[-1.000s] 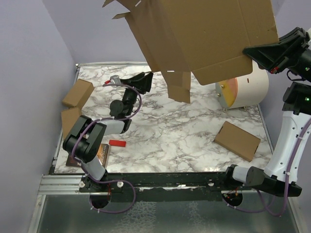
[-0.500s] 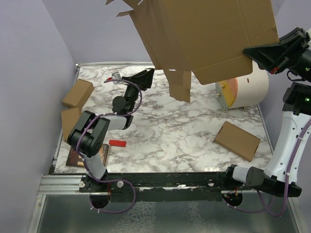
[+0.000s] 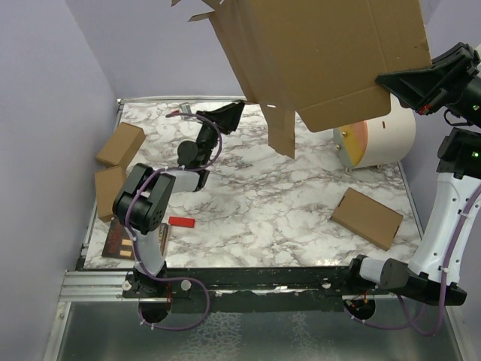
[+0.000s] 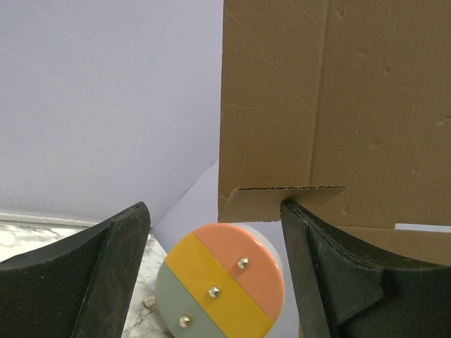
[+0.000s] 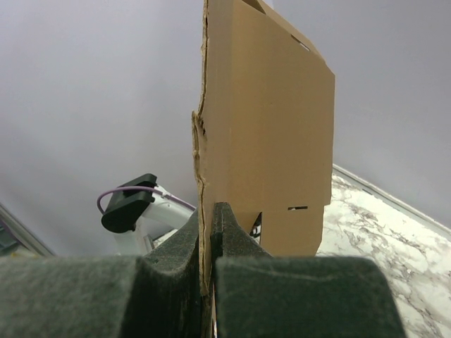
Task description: Fold the paper box
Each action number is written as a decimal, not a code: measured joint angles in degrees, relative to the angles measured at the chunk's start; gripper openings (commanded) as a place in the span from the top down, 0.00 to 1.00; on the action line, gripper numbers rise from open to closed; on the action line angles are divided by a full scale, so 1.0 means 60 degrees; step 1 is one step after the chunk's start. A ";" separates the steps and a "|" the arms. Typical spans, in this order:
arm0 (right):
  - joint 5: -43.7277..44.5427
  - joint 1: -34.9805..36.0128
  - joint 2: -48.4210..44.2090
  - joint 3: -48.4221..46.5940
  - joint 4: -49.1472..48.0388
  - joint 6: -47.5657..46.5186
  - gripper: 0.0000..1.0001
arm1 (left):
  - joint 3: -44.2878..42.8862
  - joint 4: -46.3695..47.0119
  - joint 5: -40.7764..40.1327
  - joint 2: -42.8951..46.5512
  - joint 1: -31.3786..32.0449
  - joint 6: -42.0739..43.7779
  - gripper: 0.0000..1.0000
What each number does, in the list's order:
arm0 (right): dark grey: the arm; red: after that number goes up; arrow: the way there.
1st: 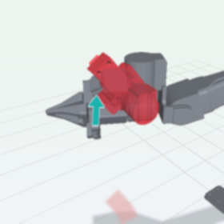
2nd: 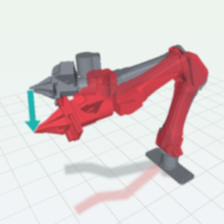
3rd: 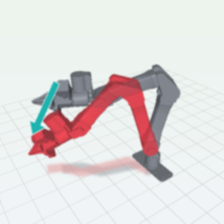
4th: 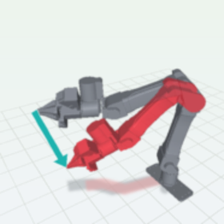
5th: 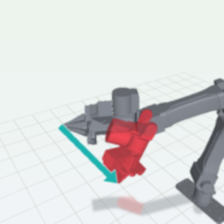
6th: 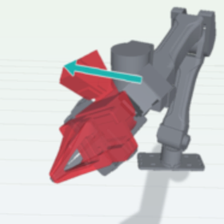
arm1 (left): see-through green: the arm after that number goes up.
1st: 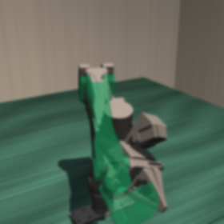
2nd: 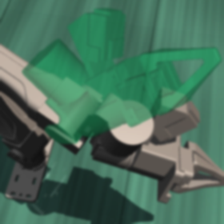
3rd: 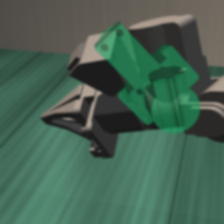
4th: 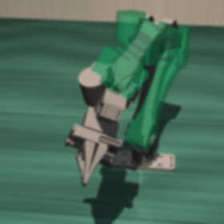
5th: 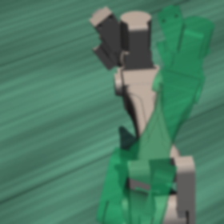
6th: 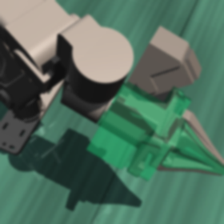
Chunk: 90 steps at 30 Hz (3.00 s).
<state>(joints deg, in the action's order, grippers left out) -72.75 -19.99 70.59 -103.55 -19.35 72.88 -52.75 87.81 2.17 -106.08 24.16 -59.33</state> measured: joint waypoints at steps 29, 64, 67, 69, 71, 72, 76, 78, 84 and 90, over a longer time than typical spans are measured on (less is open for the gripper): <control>0.0000 0.0000 -0.0036 0.0215 -0.0208 0.0127 0.99 | -0.1829 0.0007 0.2812 -0.1260 -0.0550 -0.1832 0.31; -0.1038 0.0000 -0.0652 0.1931 0.8674 -1.2382 0.99 | 0.0787 -0.9723 0.4958 0.8878 -0.4054 0.5151 0.18; -0.1096 0.0000 -0.0634 0.1916 0.9031 -1.2721 0.99 | 0.0382 -1.0163 0.5031 0.8313 -0.4054 0.6441 0.17; -0.1122 0.0000 -0.0612 0.1807 0.9286 -1.2928 0.99 | 0.0175 -1.0287 0.5169 0.7694 -0.4054 0.7133 0.17; -0.1173 0.0000 -0.0590 0.1687 0.9424 -1.3056 0.99 | 0.0091 -1.0298 0.5410 0.7096 -0.4054 0.7559 0.17; -0.1202 0.0000 -0.0586 0.1639 0.9471 -1.3114 0.99 | 0.0022 -1.0295 0.5552 0.6816 -0.4054 0.7734 0.17; -0.1326 0.0000 -0.0583 0.1534 0.9584 -1.3253 0.99 | -0.0484 -1.0244 0.5894 0.5829 -0.4051 0.8102 0.18; -0.1362 0.0000 -0.0576 0.1534 0.9624 -1.3296 0.99 | -0.0710 -1.0105 0.5960 0.5570 -0.4051 0.8211 0.20; -0.1530 0.0000 -0.0433 0.1534 0.9781 -1.3355 0.99 | -0.1333 -0.9774 0.6022 0.5064 -0.4007 0.8306 0.52; -0.1577 0.0000 -0.0259 0.1534 0.9810 -1.3340 0.99 | -0.1472 -0.9719 0.6426 0.4867 -0.3934 0.8382 1.00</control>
<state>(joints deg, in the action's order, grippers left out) -82.21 -19.99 69.04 -94.35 39.51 -7.16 -61.58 29.50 40.73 -76.88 0.56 -9.04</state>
